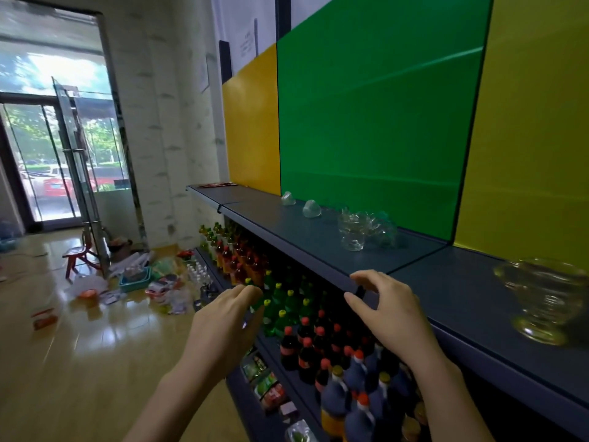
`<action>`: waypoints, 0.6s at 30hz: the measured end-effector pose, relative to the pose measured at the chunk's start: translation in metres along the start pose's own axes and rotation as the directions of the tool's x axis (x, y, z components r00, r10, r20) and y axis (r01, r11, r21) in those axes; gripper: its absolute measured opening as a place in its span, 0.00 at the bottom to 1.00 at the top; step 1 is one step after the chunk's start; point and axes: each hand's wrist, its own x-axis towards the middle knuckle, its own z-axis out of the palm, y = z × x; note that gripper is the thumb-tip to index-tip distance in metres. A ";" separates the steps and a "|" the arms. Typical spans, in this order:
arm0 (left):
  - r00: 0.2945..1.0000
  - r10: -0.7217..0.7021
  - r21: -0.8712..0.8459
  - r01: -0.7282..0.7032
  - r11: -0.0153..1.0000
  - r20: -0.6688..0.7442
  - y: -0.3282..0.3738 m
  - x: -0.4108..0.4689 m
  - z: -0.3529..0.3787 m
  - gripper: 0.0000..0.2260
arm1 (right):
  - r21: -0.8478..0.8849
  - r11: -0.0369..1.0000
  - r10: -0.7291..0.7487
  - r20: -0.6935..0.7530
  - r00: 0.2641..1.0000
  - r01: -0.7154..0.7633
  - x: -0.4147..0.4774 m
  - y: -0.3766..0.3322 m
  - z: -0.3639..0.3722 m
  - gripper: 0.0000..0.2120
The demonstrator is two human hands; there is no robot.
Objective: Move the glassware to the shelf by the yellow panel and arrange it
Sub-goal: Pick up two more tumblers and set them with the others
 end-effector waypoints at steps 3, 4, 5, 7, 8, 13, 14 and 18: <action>1.000 0.013 -0.034 -0.014 0.999 -0.015 -0.025 0.027 0.018 0.11 | -0.004 1.000 0.031 -0.024 0.999 -0.031 0.031 0.006 0.022 0.16; 1.000 0.017 -0.046 -0.018 0.999 -0.017 -0.033 0.037 0.025 0.11 | -0.007 0.999 0.043 -0.037 0.998 -0.043 0.043 0.009 0.028 0.17; 1.000 0.023 -0.057 -0.024 0.998 -0.020 -0.040 0.048 0.032 0.11 | -0.012 0.998 0.057 -0.055 0.997 -0.057 0.055 0.012 0.035 0.17; 0.999 0.040 -0.076 -0.042 0.996 -0.025 -0.057 0.071 0.049 0.12 | -0.026 0.995 0.090 -0.105 0.990 -0.094 0.081 0.019 0.047 0.19; 0.998 0.052 -0.082 -0.054 0.995 -0.027 -0.065 0.084 0.057 0.12 | -0.032 0.993 0.112 -0.137 0.984 -0.118 0.094 0.024 0.053 0.21; 0.994 0.104 -0.158 -0.107 0.982 -0.027 -0.097 0.151 0.095 0.10 | -0.045 0.948 0.297 -0.237 0.925 -0.316 0.159 0.044 0.076 0.36; 0.992 0.126 -0.174 -0.127 0.976 -0.016 -0.102 0.163 0.102 0.09 | -0.038 0.932 0.340 -0.245 0.908 -0.359 0.170 0.048 0.080 0.39; 0.986 0.169 -0.267 -0.167 0.949 -0.017 -0.118 0.205 0.132 0.08 | -0.015 0.884 0.442 -0.300 0.845 -0.468 0.203 0.060 0.094 0.46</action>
